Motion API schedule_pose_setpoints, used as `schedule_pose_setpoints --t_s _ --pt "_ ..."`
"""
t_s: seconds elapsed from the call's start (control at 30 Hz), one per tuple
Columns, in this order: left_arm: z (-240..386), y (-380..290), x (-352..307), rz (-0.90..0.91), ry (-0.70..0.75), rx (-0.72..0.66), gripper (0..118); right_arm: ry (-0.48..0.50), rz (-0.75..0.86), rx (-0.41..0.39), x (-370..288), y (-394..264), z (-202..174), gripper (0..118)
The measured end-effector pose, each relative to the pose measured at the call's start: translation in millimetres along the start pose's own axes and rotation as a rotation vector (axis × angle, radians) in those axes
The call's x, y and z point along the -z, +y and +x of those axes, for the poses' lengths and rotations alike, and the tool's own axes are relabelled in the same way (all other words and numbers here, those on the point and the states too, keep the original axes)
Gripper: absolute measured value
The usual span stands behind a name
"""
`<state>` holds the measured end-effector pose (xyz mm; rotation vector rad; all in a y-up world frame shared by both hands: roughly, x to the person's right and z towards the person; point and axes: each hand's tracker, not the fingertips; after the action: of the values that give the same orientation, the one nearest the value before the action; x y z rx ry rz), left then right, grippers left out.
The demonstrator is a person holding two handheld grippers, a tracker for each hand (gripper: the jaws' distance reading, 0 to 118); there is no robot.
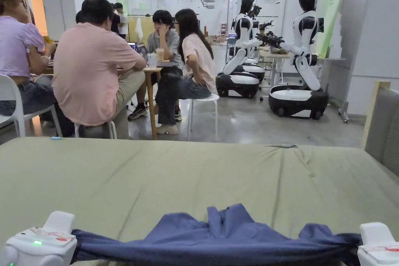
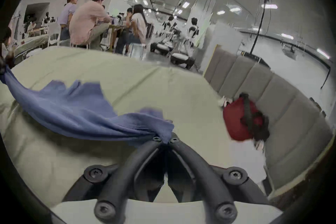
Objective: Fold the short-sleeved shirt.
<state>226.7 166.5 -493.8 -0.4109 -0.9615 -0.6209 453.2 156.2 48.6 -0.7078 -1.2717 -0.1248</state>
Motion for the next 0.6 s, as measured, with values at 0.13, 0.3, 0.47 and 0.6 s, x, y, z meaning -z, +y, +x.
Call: schedule_pose_setpoints --t_s 0.13,0.3,0.47,0.6 --pt "-5 -72 23 -0.152 -0.085 -0.117 2 0.038 -0.137 0.003 2 -70 -19 0" --pt "1 -80 10 -0.095 -0.054 -0.123 85 0.102 -0.11 0.063 -14 -78 -30 62" --pt "31 -17 -29 0.117 -0.169 -0.192 110 0.208 0.087 0.083 -55 -8 -60 108" --pt "77 21 -54 0.182 -0.261 -0.186 110 0.289 0.201 0.109 -83 34 -100 108"
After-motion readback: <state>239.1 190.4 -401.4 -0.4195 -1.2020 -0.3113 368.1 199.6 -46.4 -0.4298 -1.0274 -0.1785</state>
